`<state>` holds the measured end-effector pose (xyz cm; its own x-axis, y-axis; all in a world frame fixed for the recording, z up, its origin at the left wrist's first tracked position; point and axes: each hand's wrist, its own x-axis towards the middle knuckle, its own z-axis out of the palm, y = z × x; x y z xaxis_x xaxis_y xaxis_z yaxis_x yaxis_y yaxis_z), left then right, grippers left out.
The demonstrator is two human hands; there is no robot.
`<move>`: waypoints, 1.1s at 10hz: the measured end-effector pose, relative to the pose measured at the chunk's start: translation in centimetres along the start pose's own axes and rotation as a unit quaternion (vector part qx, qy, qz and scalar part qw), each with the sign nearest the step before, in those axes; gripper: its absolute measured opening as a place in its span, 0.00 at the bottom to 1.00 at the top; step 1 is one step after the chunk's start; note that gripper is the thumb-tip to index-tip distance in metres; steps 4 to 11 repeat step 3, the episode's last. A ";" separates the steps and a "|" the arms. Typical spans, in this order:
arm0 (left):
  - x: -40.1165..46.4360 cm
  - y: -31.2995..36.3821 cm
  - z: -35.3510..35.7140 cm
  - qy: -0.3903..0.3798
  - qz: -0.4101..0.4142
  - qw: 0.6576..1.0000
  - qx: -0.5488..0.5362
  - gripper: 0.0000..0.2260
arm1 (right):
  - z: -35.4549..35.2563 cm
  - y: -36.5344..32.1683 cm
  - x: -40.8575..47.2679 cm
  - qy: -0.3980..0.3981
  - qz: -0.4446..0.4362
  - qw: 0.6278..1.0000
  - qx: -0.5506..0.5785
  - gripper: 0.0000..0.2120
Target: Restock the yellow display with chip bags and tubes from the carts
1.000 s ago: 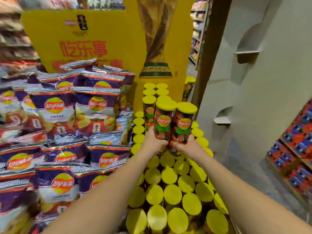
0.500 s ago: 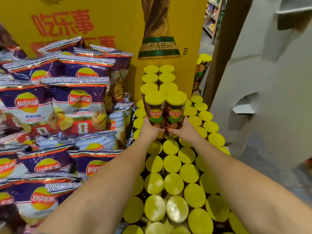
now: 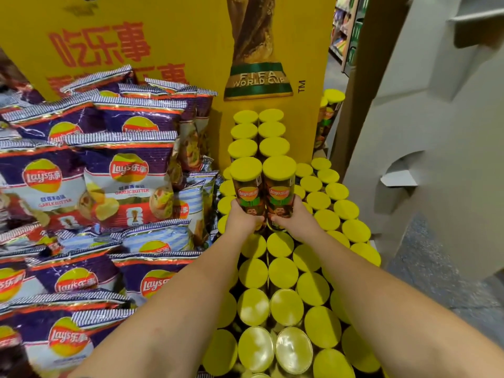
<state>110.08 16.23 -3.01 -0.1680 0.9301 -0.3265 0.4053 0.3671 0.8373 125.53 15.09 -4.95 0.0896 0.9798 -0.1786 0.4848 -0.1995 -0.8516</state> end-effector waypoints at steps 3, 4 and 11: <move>-1.4 0.7 -1.5 -0.031 -0.061 0.996 0.053 0.35 | -0.1 -1.0 -2.1 0.035 0.099 0.993 -0.046 0.50; -1.4 0.7 -1.5 -0.031 -0.061 0.996 0.053 0.35 | -0.1 -1.0 -2.1 0.035 0.099 0.993 -0.046 0.50; -1.4 0.7 -1.5 -0.031 -0.061 0.996 0.053 0.35 | -0.1 -1.0 -2.1 0.035 0.099 0.993 -0.046 0.50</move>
